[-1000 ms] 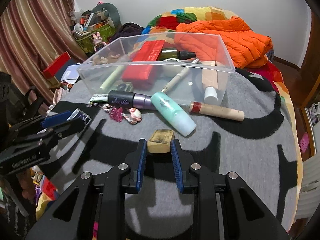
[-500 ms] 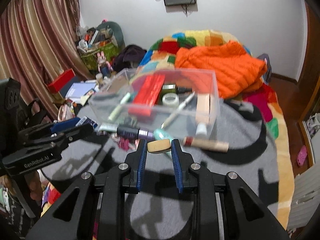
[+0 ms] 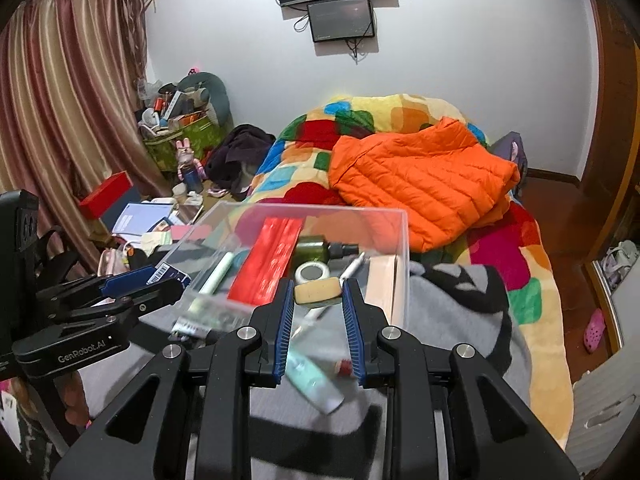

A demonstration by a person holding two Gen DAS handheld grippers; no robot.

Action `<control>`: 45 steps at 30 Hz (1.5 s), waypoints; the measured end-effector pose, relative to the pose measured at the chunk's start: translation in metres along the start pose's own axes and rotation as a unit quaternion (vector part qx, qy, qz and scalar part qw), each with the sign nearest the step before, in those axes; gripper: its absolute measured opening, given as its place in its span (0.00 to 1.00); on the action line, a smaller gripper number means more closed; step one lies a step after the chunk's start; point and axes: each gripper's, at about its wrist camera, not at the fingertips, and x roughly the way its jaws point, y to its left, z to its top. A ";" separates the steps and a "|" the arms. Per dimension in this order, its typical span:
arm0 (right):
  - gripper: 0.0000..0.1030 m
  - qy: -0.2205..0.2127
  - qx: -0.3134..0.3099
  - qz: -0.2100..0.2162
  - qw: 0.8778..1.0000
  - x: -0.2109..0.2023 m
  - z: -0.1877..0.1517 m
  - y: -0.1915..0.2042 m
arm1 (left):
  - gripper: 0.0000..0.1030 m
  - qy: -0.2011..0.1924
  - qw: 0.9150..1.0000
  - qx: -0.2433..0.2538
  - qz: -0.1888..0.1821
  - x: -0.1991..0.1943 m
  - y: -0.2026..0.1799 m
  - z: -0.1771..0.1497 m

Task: Organize objects
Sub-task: 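Lower the card and beige block into the clear box and open both tools, then grasp the purple-black spray bottle with the left tool while the right tool grasps the mint-green bottle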

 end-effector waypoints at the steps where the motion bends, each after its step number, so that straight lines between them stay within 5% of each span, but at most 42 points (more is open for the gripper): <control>1: 0.22 0.000 -0.001 -0.004 1.000 0.004 0.002 -0.001 | 0.46 0.001 1.000 0.000 0.001 0.002 0.001 0.002; 19: 0.22 0.068 -0.018 -0.035 0.997 0.070 -0.002 -0.009 | 0.46 0.053 0.998 0.009 0.017 0.061 0.010 0.014; 36: 0.30 0.036 -0.040 -0.001 0.999 0.017 -0.002 0.001 | 0.53 0.021 0.999 0.036 0.011 0.016 -0.005 0.002; 45: 0.34 0.090 -0.080 0.017 0.993 0.028 -0.046 0.014 | 0.53 0.057 0.998 0.038 0.004 0.017 -0.011 -0.034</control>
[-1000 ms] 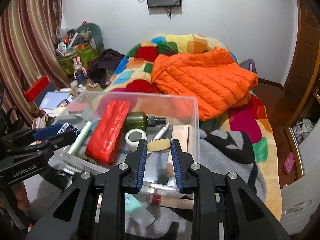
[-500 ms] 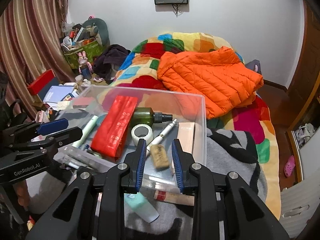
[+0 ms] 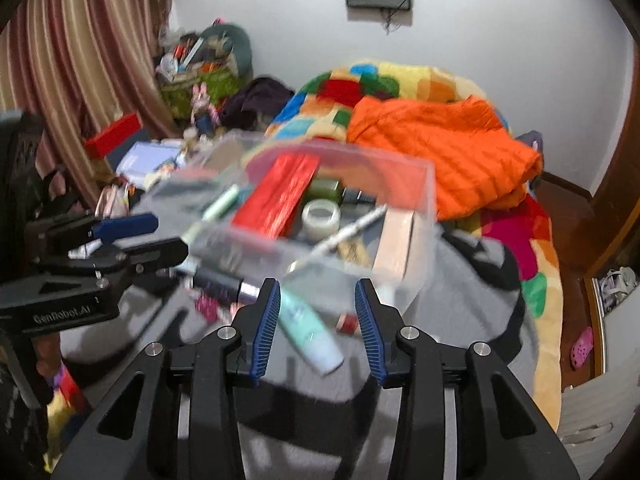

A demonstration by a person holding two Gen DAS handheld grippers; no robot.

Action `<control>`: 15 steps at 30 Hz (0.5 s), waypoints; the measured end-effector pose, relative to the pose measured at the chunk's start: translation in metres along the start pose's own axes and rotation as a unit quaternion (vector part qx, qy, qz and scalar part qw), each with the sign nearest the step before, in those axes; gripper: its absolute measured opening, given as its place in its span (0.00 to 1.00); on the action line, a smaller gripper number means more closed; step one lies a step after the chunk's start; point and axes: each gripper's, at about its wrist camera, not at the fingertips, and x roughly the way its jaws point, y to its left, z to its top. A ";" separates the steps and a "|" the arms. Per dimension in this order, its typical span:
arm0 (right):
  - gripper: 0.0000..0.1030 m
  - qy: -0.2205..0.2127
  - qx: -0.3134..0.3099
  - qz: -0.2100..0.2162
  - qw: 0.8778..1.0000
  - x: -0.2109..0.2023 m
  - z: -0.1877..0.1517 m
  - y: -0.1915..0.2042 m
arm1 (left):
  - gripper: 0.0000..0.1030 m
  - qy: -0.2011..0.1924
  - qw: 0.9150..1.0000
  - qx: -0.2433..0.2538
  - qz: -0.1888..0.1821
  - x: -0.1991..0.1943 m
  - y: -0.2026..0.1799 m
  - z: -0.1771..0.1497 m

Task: Organize objects
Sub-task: 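Grasp the purple-black spray bottle with the left tool while the right tool grasps the mint-green bottle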

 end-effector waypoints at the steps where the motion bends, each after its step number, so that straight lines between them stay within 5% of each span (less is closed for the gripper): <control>1: 0.34 0.010 -0.002 0.001 1.000 0.006 -0.003 0.001 | 0.53 0.009 1.000 -0.001 -0.001 0.004 0.000 -0.004; 8: 0.34 0.054 0.007 0.015 0.998 0.044 -0.016 -0.004 | 0.53 0.041 0.999 0.000 -0.002 0.028 -0.007 -0.013; 15: 0.25 0.045 0.019 0.031 0.998 0.043 -0.019 -0.012 | 0.53 0.046 0.999 0.012 -0.002 0.042 -0.017 -0.007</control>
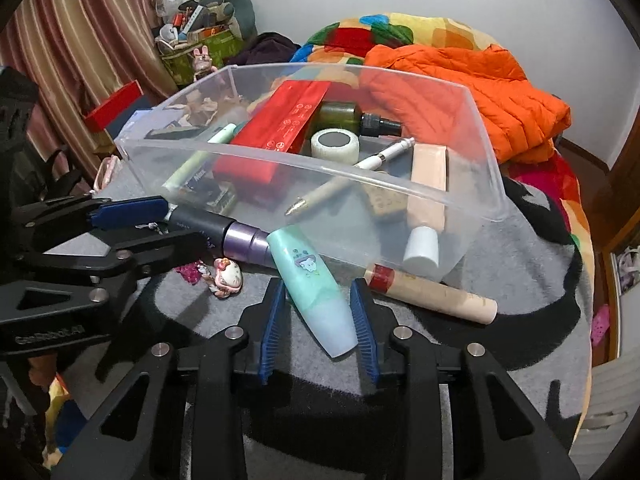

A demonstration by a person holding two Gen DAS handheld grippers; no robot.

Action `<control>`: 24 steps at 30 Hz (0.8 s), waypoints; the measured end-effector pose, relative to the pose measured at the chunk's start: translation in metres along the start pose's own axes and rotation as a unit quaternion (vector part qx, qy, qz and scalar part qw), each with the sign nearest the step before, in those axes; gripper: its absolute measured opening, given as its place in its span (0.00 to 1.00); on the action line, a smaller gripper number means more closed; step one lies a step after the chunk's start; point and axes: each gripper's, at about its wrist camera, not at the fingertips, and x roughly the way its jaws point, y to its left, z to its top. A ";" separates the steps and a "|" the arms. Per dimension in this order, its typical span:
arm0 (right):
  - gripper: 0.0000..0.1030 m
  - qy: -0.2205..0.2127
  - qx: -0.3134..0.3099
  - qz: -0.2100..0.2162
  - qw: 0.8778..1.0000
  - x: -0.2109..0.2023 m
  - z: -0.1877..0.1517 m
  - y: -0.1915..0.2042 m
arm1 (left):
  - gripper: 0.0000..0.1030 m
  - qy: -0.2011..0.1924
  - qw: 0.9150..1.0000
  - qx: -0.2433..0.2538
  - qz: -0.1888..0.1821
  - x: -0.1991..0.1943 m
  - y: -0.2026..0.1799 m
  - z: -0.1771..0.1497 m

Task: Organize objects
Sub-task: 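Grasp the purple-black spray bottle with the left tool while the right tool grasps the mint-green bottle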

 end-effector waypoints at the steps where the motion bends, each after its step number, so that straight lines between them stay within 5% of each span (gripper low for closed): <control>1: 0.21 -0.002 -0.001 -0.001 1.000 -0.001 0.000 0.001 | 0.53 0.002 1.000 0.002 0.001 0.002 -0.002 0.001; 3: 0.13 -0.006 -0.002 -0.007 1.000 -0.006 -0.002 0.000 | 0.53 0.006 1.000 0.006 0.001 0.007 -0.006 0.003; 15: 0.13 -0.016 0.019 -0.005 1.000 -0.030 -0.022 -0.017 | 0.45 0.004 1.000 0.023 -0.013 0.008 -0.021 -0.003; 17: 0.13 -0.015 0.019 -0.010 1.000 -0.034 -0.027 -0.019 | 0.37 0.006 0.999 0.031 -0.023 0.002 -0.027 -0.007; 19: 0.13 -0.013 0.018 -0.013 1.000 -0.037 -0.031 -0.020 | 0.18 0.011 0.999 0.040 -0.035 -0.003 -0.032 -0.010; 24: 0.13 -0.006 0.010 -0.013 1.000 -0.044 -0.043 -0.018 | 0.17 0.025 0.997 0.050 -0.061 -0.012 -0.043 -0.023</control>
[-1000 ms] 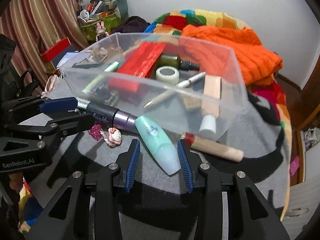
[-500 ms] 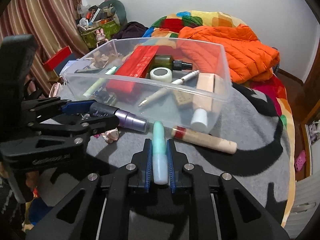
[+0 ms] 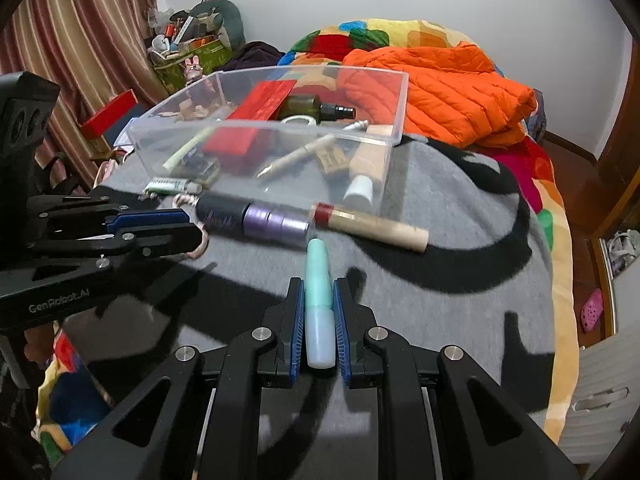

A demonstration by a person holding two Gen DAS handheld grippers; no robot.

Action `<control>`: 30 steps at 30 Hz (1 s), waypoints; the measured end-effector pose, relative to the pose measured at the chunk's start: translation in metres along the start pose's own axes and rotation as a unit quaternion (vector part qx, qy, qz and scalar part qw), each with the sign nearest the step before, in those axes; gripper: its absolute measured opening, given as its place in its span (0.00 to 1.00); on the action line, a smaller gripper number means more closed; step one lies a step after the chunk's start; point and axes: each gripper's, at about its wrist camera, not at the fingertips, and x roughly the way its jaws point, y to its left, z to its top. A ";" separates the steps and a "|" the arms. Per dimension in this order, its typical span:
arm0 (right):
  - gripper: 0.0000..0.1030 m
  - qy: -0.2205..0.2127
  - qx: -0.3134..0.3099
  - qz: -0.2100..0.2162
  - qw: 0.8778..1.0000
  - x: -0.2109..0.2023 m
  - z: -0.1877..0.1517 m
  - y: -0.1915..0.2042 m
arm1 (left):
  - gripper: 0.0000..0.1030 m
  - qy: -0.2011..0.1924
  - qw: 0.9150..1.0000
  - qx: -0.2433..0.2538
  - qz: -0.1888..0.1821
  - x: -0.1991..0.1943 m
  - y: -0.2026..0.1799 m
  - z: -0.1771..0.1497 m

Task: Organize objects
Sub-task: 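Grasp the purple-black spray bottle with the left tool while the right tool grasps the mint-green bottle, then carry the spray bottle and mint-green bottle into the clear box and open both tools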

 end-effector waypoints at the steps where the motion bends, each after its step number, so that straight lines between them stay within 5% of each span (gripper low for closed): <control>1: 0.13 0.002 -0.003 0.001 1.000 -0.002 -0.002 0.001 | 0.17 0.003 1.000 0.003 -0.001 -0.001 -0.002 -0.002; 4: 0.13 0.003 0.003 0.009 1.000 -0.008 -0.005 -0.003 | 0.19 0.000 1.000 0.005 0.005 -0.006 -0.003 -0.004; 11: 0.20 0.007 0.019 0.007 1.000 -0.003 -0.003 -0.011 | 0.58 -0.011 0.999 -0.007 0.031 0.003 0.007 0.016; 18: 0.22 0.016 0.025 -0.019 0.999 0.007 -0.007 -0.017 | 0.58 0.012 0.999 0.002 0.038 0.034 0.008 0.036; 30: 0.22 0.015 0.057 -0.029 0.998 0.005 -0.012 -0.040 | 0.58 0.008 0.998 0.049 -0.038 0.007 -0.028 0.011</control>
